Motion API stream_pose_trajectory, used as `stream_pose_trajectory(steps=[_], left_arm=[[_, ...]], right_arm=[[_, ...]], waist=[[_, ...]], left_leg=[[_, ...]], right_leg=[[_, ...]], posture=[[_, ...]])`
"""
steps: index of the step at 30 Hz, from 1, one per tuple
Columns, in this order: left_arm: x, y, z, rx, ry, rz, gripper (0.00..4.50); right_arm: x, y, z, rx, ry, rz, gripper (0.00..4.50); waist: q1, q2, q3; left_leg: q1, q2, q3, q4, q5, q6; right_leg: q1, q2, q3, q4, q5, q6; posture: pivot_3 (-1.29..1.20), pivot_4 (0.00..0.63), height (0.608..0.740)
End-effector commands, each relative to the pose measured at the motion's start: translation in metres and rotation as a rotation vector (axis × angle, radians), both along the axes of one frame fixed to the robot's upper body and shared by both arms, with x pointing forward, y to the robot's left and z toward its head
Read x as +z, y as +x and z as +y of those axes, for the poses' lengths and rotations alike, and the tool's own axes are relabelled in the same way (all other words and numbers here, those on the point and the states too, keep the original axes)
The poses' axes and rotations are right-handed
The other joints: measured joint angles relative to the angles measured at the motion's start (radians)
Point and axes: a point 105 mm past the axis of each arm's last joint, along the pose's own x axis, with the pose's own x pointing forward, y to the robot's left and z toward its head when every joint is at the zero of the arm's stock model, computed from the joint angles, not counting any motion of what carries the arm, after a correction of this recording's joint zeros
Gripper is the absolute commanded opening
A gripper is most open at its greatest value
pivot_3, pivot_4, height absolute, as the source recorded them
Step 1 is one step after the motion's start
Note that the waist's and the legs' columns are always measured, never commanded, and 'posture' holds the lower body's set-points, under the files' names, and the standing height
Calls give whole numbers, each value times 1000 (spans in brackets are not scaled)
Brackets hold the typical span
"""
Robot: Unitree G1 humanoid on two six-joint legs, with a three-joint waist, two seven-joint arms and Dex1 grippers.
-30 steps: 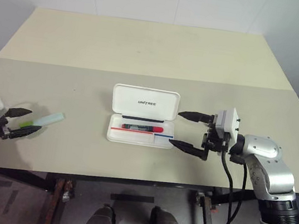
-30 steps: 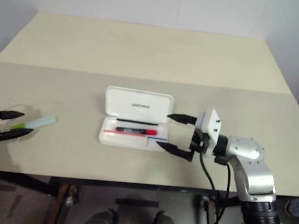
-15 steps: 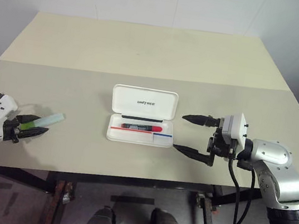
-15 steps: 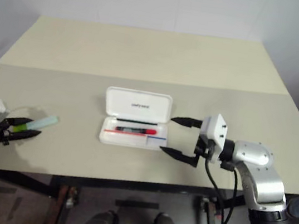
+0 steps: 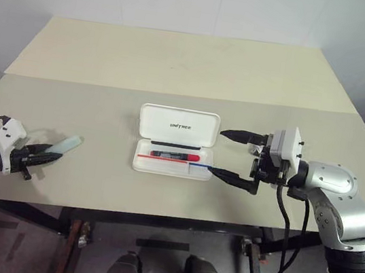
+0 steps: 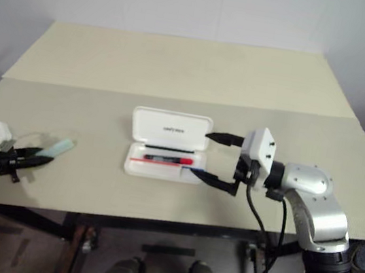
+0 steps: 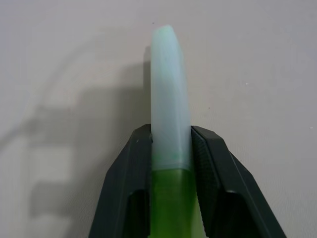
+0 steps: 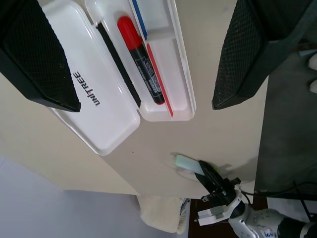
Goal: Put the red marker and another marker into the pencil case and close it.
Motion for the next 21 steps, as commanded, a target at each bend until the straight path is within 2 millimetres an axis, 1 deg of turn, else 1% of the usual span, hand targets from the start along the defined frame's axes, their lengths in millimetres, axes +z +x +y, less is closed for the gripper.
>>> stream_pose_trajectory(steps=[1,5,8,10,12,16,19,20,21], left_arm=[[10,4,-29,-123,-76,-76,873],[23,-3,-65,-257,-158,-97,873],[29,-11,-86,-332,-196,-78,873],[37,-15,-101,-386,-206,-69,873],[43,-16,-110,-417,-208,-66,873],[57,-14,-130,-510,-175,-70,873],[62,-11,-140,-552,-142,-79,873],[65,-8,-145,-569,-141,-93,873],[68,-3,-156,-607,-124,-109,873]], right_arm=[[10,-3,9,23,19,-50,4500],[6,-2,13,22,20,-53,4500],[5,-1,15,16,26,-57,4500],[5,0,16,11,37,-59,4500],[5,1,17,7,45,-61,4500],[5,3,18,-11,57,-67,4500],[5,3,19,-20,62,-69,4500],[5,3,19,-25,65,-69,4500],[6,3,19,-36,68,-71,4500]], waist=[[10,0,0],[11,-1,0],[9,-2,0],[8,-2,0],[8,-2,0],[7,-2,0],[8,-2,0],[7,-2,0],[8,-2,0]], left_leg=[[-1,1,0,0,0,0],[-7,-1,0,0,-1,-2],[-18,-1,-2,1,-1,-1],[-19,-1,-1,0,-2,-2],[-19,-2,-1,0,-2,-3],[-18,-2,0,0,-2,-3],[-18,-2,1,1,-2,-3],[-18,-2,1,1,-2,-3],[-18,-2,1,1,-2,-3]], right_leg=[[0,-1,0,0,0,0],[-4,-4,0,-5,0,1],[-13,-4,0,-7,3,6],[-14,-3,0,-8,3,6],[-14,0,0,-10,3,6],[-14,2,0,-9,2,5],[-14,2,0,-8,2,5],[-14,2,0,-8,2,5],[-14,2,0,-8,2,5]], posture=[[0,150,740],[0,150,740],[0,150,740],[0,150,740],[0,150,740],[0,150,740],[0,150,740],[0,150,740],[0,150,740]])
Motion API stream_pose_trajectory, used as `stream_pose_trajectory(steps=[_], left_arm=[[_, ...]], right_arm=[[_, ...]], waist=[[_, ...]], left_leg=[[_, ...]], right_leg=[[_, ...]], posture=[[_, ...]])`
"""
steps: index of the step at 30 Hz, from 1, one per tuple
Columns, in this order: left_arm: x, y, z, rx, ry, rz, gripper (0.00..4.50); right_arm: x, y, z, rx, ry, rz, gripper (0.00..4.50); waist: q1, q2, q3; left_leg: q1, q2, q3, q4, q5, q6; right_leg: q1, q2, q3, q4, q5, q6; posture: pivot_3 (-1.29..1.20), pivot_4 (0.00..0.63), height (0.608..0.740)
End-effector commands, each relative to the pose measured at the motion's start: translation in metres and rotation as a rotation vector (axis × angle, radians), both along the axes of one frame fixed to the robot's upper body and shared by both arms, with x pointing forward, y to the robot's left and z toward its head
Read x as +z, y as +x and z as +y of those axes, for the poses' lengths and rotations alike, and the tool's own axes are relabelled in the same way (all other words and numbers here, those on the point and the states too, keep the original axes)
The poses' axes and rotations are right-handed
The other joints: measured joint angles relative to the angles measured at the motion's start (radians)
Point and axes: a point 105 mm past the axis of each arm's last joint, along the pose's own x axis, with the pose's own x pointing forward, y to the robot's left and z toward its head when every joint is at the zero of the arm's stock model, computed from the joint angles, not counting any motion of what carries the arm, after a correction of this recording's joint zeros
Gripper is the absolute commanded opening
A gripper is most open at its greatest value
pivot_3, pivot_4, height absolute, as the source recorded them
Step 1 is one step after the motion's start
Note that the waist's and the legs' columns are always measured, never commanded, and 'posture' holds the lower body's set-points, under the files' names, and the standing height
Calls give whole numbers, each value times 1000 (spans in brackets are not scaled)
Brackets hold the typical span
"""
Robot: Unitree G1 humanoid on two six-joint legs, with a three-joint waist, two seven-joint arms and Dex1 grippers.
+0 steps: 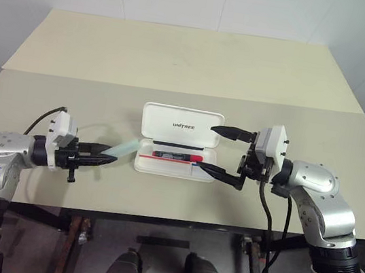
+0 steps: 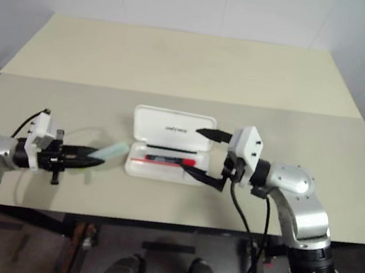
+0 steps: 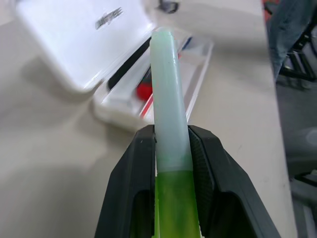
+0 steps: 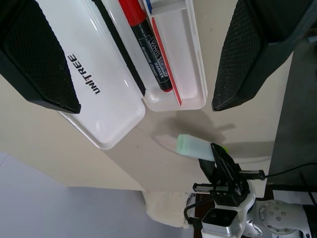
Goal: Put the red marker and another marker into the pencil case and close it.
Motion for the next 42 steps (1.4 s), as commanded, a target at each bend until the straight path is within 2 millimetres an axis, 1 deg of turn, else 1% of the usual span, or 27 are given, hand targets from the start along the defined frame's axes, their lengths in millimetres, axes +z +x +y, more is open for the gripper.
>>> stream_pose_trajectory(steps=[1,5,9,12,16,22,28,30,33,35,38,42], left_arm=[[17,9,-27,-104,39,-87,873],[18,24,-53,-162,43,-109,873],[16,28,-65,-205,36,-98,873],[11,28,-75,-263,39,-65,873],[3,26,-80,-324,58,-2,873],[-4,28,-80,-344,90,40,873],[-11,38,-84,-340,114,39,873],[-11,40,-85,-345,114,36,873],[-12,41,-86,-350,114,33,873],[-12,41,-91,-367,112,31,873],[-13,41,-96,-384,110,29,873],[-12,41,-98,-393,110,32,873]], right_arm=[[7,-3,3,-16,23,-38,4500],[11,-5,3,-52,36,-49,4500],[14,-8,4,-73,42,-53,4500],[19,-11,3,-97,50,-60,4500],[22,-11,1,-138,57,-61,4500],[20,-12,-4,-173,61,-57,4500],[7,-16,-13,-204,70,-45,4500],[1,-16,-16,-209,70,-41,4500],[-2,-17,-16,-209,71,-42,4500],[-9,-18,-23,-215,64,-32,4500],[-22,-19,-42,-232,18,-8,4500],[-30,-20,-56,-242,-18,6,4500]], waist=[[4,0,0],[5,0,0],[-9,-1,0],[-11,-1,1],[-11,-1,1],[-14,-1,1],[-7,-1,1],[-3,-1,1],[-4,-1,1],[-1,-1,1],[4,-1,1],[4,-1,1]], left_leg=[[0,0,0,0,0,0],[-1,-1,-1,2,0,0],[0,-1,0,1,0,1],[-1,0,-1,1,0,1],[-1,-1,-1,2,0,1],[-1,-1,-1,3,0,1],[-1,-1,-1,4,0,1],[-1,-1,-1,4,0,1],[-1,-1,-1,4,0,1],[0,-1,-1,4,0,1],[0,-1,-1,5,0,1],[-1,-2,-1,6,0,2]], right_leg=[[0,0,0,0,0,0],[2,0,-1,-1,0,1],[2,1,0,-1,1,2],[1,1,0,-1,0,2],[2,1,0,0,0,2],[2,1,0,0,0,2],[2,1,0,0,0,2],[2,1,0,0,1,2],[2,1,0,0,1,3],[2,2,0,1,1,3],[3,2,0,1,1,3],[4,1,1,-1,1,4]], posture=[[0,150,740],[0,150,740],[0,150,740],[0,150,740],[0,150,740],[0,150,740],[0,150,740],[0,150,740],[0,150,740],[0,150,740],[0,150,740],[0,150,740]])
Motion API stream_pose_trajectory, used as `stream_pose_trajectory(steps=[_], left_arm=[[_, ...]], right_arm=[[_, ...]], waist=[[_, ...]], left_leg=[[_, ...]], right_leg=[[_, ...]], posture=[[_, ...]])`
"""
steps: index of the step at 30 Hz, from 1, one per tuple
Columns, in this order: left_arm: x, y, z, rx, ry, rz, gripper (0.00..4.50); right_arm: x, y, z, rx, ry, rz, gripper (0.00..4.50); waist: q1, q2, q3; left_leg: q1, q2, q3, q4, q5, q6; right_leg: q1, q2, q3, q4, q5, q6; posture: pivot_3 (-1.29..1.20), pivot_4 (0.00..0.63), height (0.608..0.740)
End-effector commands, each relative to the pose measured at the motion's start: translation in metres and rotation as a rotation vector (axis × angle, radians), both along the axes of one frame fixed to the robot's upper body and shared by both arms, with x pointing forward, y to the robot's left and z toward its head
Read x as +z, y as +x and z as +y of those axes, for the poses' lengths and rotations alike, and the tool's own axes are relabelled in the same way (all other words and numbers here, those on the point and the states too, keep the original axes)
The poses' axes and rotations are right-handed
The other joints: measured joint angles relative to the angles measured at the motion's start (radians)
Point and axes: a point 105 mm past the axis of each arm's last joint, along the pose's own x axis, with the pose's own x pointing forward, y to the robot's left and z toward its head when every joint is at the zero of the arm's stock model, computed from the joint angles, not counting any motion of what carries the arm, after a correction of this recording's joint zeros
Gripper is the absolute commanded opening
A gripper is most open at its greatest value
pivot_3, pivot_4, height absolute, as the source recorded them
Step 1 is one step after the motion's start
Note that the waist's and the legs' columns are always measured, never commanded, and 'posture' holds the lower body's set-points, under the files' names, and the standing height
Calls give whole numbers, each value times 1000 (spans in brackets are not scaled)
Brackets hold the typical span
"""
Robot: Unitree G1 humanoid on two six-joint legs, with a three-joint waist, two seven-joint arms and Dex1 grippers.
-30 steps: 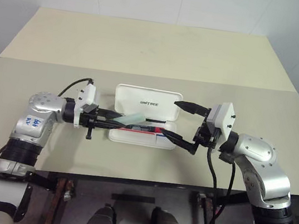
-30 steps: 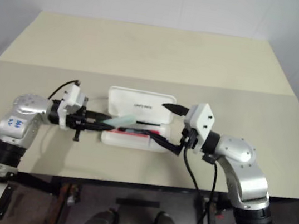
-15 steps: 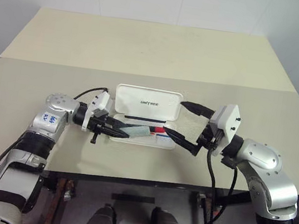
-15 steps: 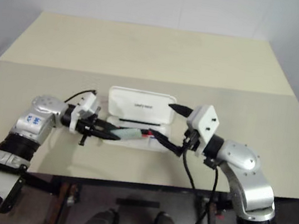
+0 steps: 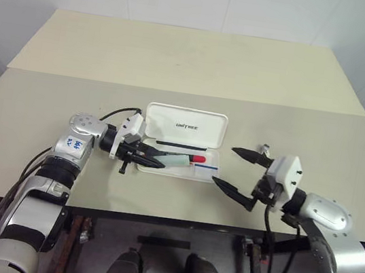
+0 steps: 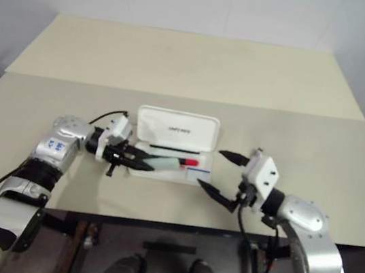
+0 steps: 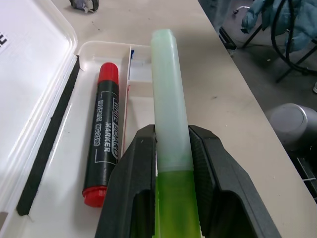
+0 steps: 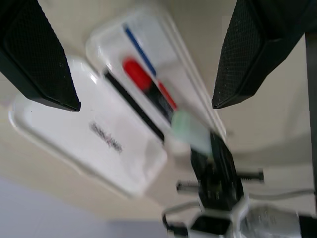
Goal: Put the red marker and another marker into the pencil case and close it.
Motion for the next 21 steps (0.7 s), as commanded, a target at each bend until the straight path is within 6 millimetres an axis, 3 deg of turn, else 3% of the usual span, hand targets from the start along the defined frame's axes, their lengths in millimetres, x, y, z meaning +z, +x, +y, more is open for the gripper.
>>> stream_pose_trajectory(steps=[1,8,13,19,21], left_arm=[[7,1,-4,-29,5,-24,873],[3,4,-8,-35,24,-1,873],[2,7,-10,-24,27,-6,2175],[9,8,-13,-34,-13,-54,4299],[12,7,-14,-41,-25,-72,4457]], right_arm=[[8,-4,-13,-1,-15,-49,4500],[11,-5,-13,-6,-3,-69,4500],[14,-6,-8,-2,4,-75,4500],[17,-6,-5,-7,14,-80,4500],[18,-5,-3,-4,18,-79,4500]], waist=[[-1,0,0],[-2,0,0],[-2,0,0],[-1,0,0],[-1,0,0]], left_leg=[[0,0,0,0,0,0],[1,1,0,2,0,0],[0,0,0,7,0,1],[0,0,-1,9,0,1],[0,0,-1,9,0,1]], right_leg=[[0,0,0,0,0,0],[0,1,0,4,0,0],[0,1,0,6,0,0],[1,1,0,7,0,0],[1,0,0,7,0,0]], posture=[[0,150,740],[0,150,740],[0,150,740],[0,150,740],[0,150,740]])
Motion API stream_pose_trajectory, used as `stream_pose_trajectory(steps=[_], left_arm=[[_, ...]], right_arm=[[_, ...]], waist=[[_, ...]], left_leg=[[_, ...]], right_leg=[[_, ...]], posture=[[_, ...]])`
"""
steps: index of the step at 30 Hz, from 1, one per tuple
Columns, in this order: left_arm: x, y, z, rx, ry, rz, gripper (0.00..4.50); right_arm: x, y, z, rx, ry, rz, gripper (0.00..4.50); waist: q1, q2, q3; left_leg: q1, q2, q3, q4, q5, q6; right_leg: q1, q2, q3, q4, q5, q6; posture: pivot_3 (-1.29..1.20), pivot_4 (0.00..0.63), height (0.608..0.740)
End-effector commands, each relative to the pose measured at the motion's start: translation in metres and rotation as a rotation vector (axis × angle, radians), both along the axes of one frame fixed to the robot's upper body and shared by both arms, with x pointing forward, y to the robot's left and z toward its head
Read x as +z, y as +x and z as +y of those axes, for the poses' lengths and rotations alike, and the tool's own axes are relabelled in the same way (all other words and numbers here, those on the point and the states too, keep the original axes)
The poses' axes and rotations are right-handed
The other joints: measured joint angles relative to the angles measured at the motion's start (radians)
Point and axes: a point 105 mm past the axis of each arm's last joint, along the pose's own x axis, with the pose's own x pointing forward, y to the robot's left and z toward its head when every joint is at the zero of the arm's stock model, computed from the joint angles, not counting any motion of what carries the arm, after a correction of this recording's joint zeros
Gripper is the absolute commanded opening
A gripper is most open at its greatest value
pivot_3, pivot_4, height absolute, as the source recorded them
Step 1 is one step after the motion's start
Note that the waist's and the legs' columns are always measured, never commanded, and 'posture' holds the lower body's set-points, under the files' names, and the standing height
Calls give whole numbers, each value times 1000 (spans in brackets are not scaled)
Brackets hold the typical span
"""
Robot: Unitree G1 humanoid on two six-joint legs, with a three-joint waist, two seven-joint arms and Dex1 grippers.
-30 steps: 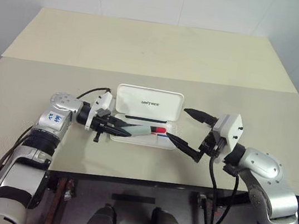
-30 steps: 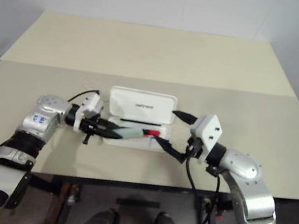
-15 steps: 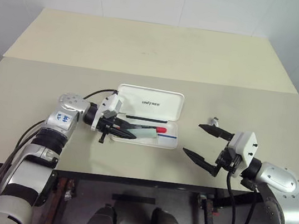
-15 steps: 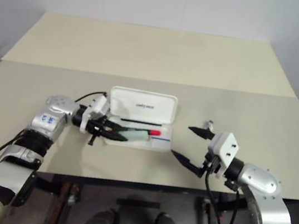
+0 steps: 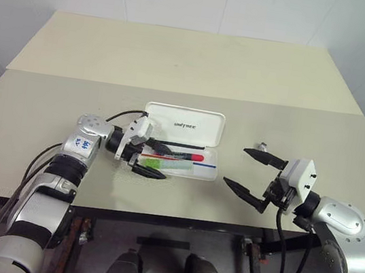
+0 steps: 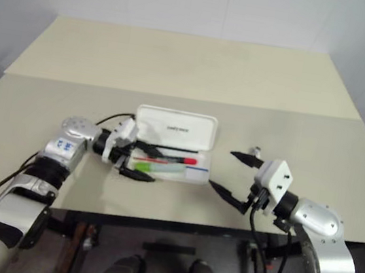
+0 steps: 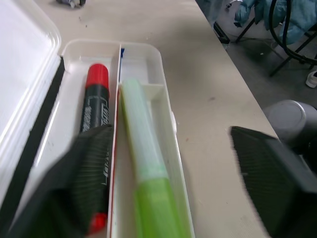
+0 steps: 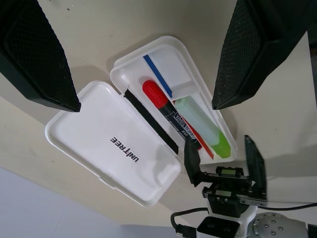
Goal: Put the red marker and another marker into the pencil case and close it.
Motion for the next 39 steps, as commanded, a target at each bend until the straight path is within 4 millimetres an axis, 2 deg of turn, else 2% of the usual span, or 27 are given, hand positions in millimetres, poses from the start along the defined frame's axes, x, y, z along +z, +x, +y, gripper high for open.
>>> stream_pose_trajectory(steps=[1,10,15,17,20,23,26,28,32,37,39], left_arm=[[20,3,-3,-20,-49,-87,4457],[32,-1,-3,-24,-120,-165,4457],[42,-10,-1,-38,-162,-168,4457],[49,-15,0,-39,-178,-173,4457],[65,-21,5,-16,-206,-202,4457],[74,-23,8,14,-219,-224,4457],[84,-23,19,73,-227,-258,4457],[87,-23,24,104,-224,-273,4457],[90,-21,39,169,-210,-293,4457],[95,-20,46,215,-207,-320,4457],[96,-21,47,223,-210,-325,4457]], right_arm=[[15,-4,9,32,21,-55,4500],[17,-4,14,42,29,-50,4500],[16,-1,9,18,15,-49,4500],[11,10,-3,-60,-19,-34,4500],[12,39,-34,-298,5,-17,4500],[17,55,-51,-443,44,-24,4500],[19,71,-65,-617,170,5,4500],[18,76,-65,-660,223,30,4500],[3,83,-51,-702,272,105,4500],[-14,89,-45,-777,344,189,4500],[-27,90,-46,-810,343,223,4500]], waist=[[-1,0,0],[0,0,0],[-1,0,0],[-2,0,0],[-2,0,0],[-1,0,0],[-3,0,0],[-5,0,0],[-4,0,0],[-4,0,0],[-2,0,0]], left_leg=[[0,0,0,0,0,0],[0,0,0,0,0,0],[0,0,0,0,0,0],[0,0,0,0,0,0],[0,0,0,0,0,0],[0,0,0,0,0,0],[1,0,-1,-1,0,0],[1,0,0,-2,0,0],[0,0,0,-3,0,0],[0,0,0,-2,0,0],[0,0,0,-2,0,0]], right_leg=[[0,0,0,0,0,0],[0,0,0,0,0,0],[0,0,0,0,0,0],[0,0,0,0,0,0],[0,0,0,0,0,0],[0,-1,0,1,0,-1],[0,0,0,1,0,-1],[-1,0,1,2,0,-1],[-2,0,1,1,-1,-1],[-2,-1,1,1,-1,-1],[-2,-1,1,1,-1,-1]], posture=[[0,150,740],[0,150,740],[0,150,740],[0,150,740],[0,150,740],[0,150,740],[0,150,740],[0,150,740],[0,150,740],[0,150,740],[0,150,740]])
